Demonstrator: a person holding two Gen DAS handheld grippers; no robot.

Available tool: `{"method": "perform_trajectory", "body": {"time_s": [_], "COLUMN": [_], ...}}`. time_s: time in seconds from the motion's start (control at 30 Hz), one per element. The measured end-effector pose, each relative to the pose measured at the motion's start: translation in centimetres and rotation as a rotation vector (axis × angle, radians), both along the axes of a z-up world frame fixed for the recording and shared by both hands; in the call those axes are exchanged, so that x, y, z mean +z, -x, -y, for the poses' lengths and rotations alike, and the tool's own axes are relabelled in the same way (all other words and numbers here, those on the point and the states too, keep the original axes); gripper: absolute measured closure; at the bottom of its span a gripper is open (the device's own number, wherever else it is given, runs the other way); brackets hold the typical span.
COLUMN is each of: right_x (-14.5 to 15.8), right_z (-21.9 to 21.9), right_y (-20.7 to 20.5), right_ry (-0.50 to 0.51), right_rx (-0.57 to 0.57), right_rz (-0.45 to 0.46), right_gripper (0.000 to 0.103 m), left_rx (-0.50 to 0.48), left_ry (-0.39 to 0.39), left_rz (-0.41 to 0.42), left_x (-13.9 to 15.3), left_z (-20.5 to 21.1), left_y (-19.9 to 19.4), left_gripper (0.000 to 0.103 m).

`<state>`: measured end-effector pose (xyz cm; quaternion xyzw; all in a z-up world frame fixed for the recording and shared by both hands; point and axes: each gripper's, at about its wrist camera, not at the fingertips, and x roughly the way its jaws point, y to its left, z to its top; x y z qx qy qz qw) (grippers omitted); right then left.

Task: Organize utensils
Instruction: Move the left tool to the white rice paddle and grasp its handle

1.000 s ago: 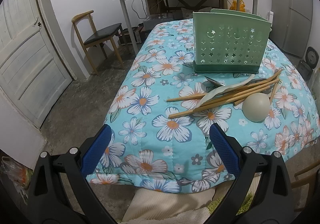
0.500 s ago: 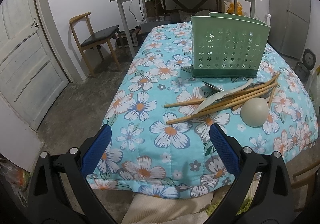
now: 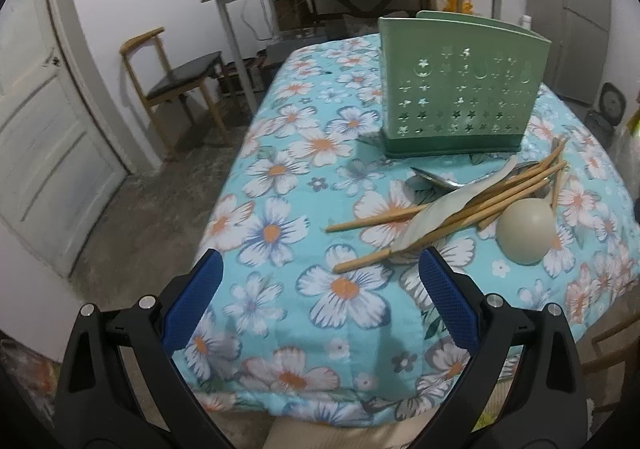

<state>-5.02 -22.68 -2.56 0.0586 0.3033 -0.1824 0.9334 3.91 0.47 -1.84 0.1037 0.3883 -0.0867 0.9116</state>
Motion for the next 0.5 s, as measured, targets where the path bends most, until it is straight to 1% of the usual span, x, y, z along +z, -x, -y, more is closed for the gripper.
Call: {"method": "perform_trajectory", "body": {"time_s": [0.1,0.23,0.3,0.43,0.5], "right_x": [-0.6,-1.4,-1.7,-2.5,-3.1], "right_z": [0.1,0.2,0.3,0.2,0.3], "right_y": [-0.7,-1.9,-2.5,-3.7,-4.3], "right_ry": [-0.004,-0.006,-0.004,-0.009,-0.03], "right_rx": [0.006,0.011,0.015,0.029,0.044], "right_rz": [-0.016,-0.045,-0.055,-0.074,-0.087], "right_gripper": [0.006,0.006,0.006,0.006,0.006], "left_rx": [-0.045,-0.102,-0.139,-0.171,-0.165], "left_ry": [0.064,0.124,0.19,0.309,0.319], "left_rz": [-0.03,-0.041,-0.074,-0.139,-0.146], "left_x": [-0.2,-0.4,-0.7,-1.3,-1.6], "left_z": [-0.2,-0.2,-0.4,-0.5,-0.4], "left_y": [-0.8,-1.4,-1.9,-2.7,-3.0], "left_gripper": [0.008,0.008,0.008,0.008,0.008]}}
